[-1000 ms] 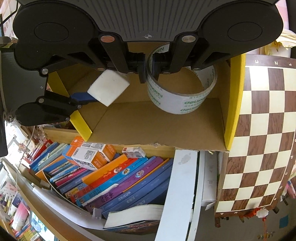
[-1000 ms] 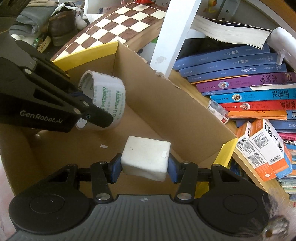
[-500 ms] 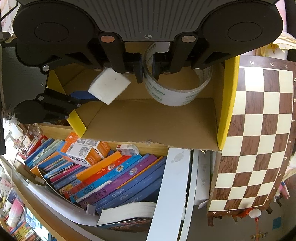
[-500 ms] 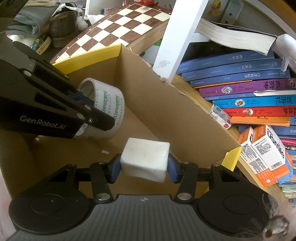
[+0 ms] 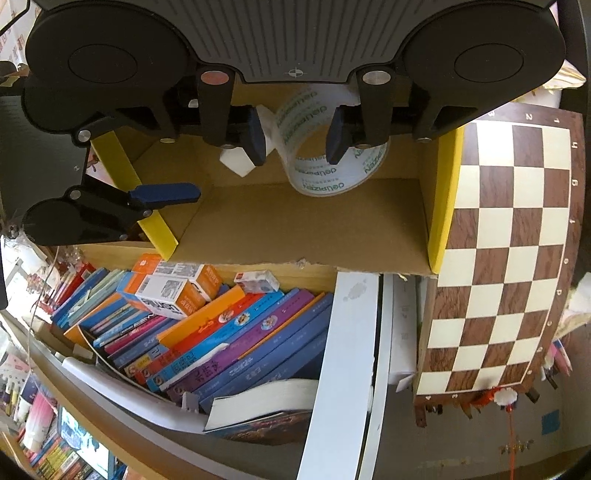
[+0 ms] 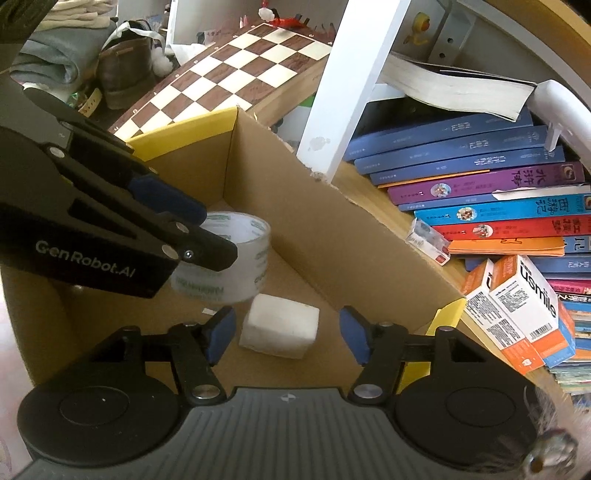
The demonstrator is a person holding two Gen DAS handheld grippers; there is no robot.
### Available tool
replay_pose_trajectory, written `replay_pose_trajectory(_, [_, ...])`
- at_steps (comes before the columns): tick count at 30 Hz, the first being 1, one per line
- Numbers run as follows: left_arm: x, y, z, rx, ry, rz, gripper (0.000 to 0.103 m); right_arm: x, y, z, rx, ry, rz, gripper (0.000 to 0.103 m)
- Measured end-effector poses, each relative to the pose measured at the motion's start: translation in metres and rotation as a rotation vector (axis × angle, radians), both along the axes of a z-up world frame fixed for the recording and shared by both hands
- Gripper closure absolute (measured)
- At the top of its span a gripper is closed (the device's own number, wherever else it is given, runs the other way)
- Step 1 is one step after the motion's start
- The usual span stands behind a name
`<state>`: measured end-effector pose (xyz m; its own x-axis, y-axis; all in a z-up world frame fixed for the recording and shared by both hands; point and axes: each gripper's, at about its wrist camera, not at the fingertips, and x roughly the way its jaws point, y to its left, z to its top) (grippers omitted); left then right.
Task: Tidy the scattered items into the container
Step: 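Open the left tool to drop the tape while the right tool releases the cube, then withdraw both open tools up and away from the yellow box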
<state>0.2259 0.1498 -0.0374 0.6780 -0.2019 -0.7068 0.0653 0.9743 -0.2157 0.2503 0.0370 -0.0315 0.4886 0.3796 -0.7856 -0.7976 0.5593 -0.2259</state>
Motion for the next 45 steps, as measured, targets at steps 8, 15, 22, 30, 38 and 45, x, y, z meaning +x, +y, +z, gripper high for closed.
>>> replay_pose_trajectory(8, [-0.014,-0.006,0.015,0.027,-0.03,-0.006,0.056,-0.011,-0.008,0.017,0.03,-0.019,-0.017,0.034])
replay_pose_trajectory(15, [-0.032,-0.013,0.034,0.062,-0.071,-0.018,0.046,-0.025,-0.02,0.034,0.069,-0.034,-0.04,0.025])
replay_pose_trajectory(22, [-0.057,-0.021,0.05,0.083,-0.104,-0.03,0.041,-0.046,-0.036,0.049,0.097,-0.057,-0.064,0.023])
replay_pose_trajectory(30, [-0.088,-0.034,0.065,0.076,-0.138,-0.042,0.038,-0.072,-0.055,0.064,0.132,-0.076,-0.094,0.022])
replay_pose_trajectory(38, [-0.116,-0.046,0.07,0.09,-0.149,-0.062,0.035,-0.098,-0.072,0.068,0.145,-0.075,-0.128,0.021])
replay_pose_trajectory(45, [-0.138,-0.049,0.065,0.077,-0.128,-0.049,0.035,-0.118,-0.09,0.065,0.155,-0.064,-0.178,0.019])
